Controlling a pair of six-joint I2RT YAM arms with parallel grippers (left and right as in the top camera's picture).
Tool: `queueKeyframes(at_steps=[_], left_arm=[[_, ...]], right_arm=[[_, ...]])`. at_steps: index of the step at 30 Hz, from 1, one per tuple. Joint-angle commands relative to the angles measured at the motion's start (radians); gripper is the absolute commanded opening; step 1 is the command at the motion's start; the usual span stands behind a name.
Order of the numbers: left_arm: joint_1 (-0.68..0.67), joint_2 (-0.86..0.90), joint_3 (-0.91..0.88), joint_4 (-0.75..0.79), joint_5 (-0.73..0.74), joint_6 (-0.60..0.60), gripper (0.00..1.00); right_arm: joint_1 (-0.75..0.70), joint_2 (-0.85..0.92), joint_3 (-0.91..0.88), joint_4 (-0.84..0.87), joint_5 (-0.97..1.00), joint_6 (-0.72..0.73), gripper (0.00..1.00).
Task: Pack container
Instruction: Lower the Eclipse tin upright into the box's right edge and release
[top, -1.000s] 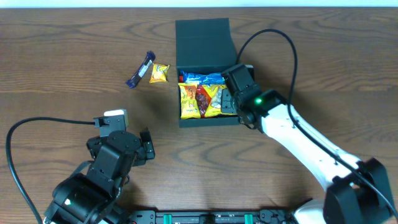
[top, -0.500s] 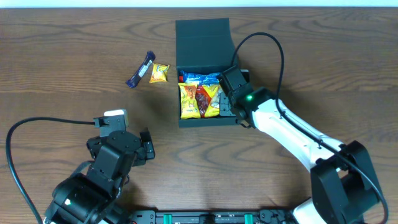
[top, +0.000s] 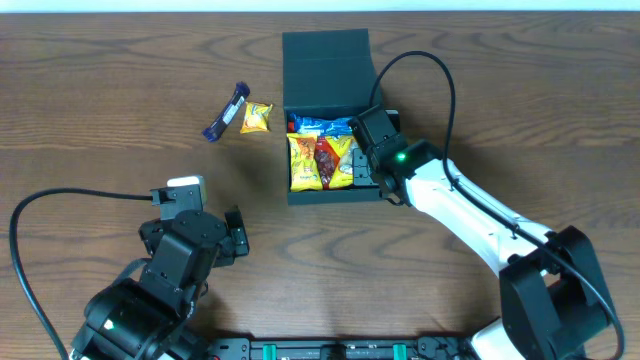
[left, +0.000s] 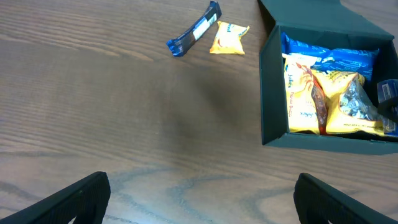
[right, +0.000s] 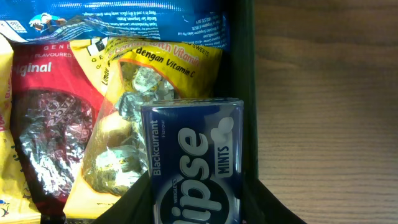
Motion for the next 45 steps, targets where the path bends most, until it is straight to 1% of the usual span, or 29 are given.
queueKeyframes(at_steps=[1, 5, 8, 11, 17, 18, 23, 26, 29, 32, 35, 38, 41, 44, 45], left_arm=[[0.002, 0.001, -0.001, -0.003, -0.007, -0.007, 0.96], [0.002, 0.001, -0.001, -0.003, -0.007, -0.008, 0.96], [0.002, 0.001, -0.001, -0.003, -0.007, -0.007, 0.95], [0.002, 0.001, -0.001, -0.003, -0.007, -0.008, 0.95], [0.002, 0.001, -0.001, -0.003, -0.007, -0.008, 0.95], [0.002, 0.001, -0.001, -0.003, -0.007, -0.007, 0.95], [0.002, 0.001, -0.001, -0.003, -0.007, -0.007, 0.95], [0.002, 0.001, -0.001, -0.003, -0.007, -0.007, 0.95], [0.002, 0.001, -0.001, -0.003, -0.007, -0.007, 0.95], [0.002, 0.001, -0.001, -0.003, -0.007, -0.008, 0.95], [0.002, 0.001, -0.001, -0.003, -0.007, -0.008, 0.95], [0.002, 0.001, -0.001, -0.003, -0.007, -0.007, 0.95], [0.002, 0.001, -0.001, -0.003, -0.007, -0.008, 0.95], [0.002, 0.001, -0.001, -0.003, -0.007, -0.008, 0.95], [0.002, 0.001, -0.001, -0.003, -0.007, -0.008, 0.95]], right_arm=[[-0.008, 0.005, 0.023, 0.002, 0.023, -0.015, 0.29], [-0.008, 0.005, 0.023, -0.005, 0.039, -0.022, 0.29], [-0.008, 0.005, 0.023, -0.015, 0.046, -0.022, 0.32], [-0.008, 0.005, 0.023, -0.016, 0.053, -0.022, 0.37], [-0.008, 0.005, 0.023, -0.016, 0.061, -0.022, 0.44], [-0.008, 0.005, 0.023, -0.016, 0.064, -0.022, 0.48], [-0.008, 0.005, 0.023, -0.015, 0.086, -0.021, 0.59], [-0.008, 0.005, 0.024, -0.012, 0.085, -0.021, 0.59], [-0.007, 0.005, 0.032, -0.011, 0.085, -0.022, 0.55], [-0.004, 0.003, 0.067, -0.018, 0.071, -0.022, 0.54], [0.009, 0.003, 0.121, -0.05, 0.011, -0.022, 0.53], [0.031, 0.003, 0.158, -0.08, 0.002, -0.021, 0.47], [0.055, 0.003, 0.165, -0.098, 0.011, -0.021, 0.17], [0.06, 0.003, 0.162, -0.119, 0.064, -0.022, 0.02], [0.06, 0.003, 0.162, -0.127, 0.096, -0.022, 0.01]])
